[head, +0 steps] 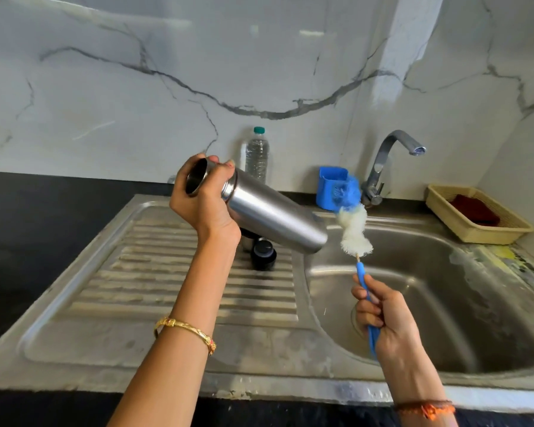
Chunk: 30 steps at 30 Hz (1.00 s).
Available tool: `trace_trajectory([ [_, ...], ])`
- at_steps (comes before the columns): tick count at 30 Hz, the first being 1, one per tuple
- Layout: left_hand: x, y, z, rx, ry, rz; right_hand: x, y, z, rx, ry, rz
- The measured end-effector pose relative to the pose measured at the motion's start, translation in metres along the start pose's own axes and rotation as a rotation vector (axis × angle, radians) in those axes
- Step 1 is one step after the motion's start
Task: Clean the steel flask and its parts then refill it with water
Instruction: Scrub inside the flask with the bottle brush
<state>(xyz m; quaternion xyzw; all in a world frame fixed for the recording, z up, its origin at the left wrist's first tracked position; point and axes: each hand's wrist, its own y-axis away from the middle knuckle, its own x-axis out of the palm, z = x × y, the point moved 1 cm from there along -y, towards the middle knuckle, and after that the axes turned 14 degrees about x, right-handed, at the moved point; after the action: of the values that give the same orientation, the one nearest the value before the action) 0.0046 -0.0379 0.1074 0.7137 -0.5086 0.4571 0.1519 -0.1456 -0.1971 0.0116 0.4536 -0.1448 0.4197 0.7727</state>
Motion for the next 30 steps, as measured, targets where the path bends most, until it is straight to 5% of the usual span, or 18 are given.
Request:
trace_trajectory([
  [6, 0.002, -0.030, -0.002, 0.239, -0.570, 0.310, 0.001, -0.019, -0.006, -0.265, 0.149, -0.274],
  [10, -0.012, -0.062, -0.002, 0.262, -0.895, 0.377, 0.008, -0.036, -0.006, -0.408, 0.340, -0.389],
  [23, -0.057, -0.116, 0.009, 0.270, -0.882, 0.331, 0.011, -0.058, -0.011, -0.509, 0.683, -0.554],
  [30, -0.070, -0.128, 0.011, 0.382, -0.955, 0.511, 0.003, -0.070, -0.016, -0.556, 0.794, -0.573],
])
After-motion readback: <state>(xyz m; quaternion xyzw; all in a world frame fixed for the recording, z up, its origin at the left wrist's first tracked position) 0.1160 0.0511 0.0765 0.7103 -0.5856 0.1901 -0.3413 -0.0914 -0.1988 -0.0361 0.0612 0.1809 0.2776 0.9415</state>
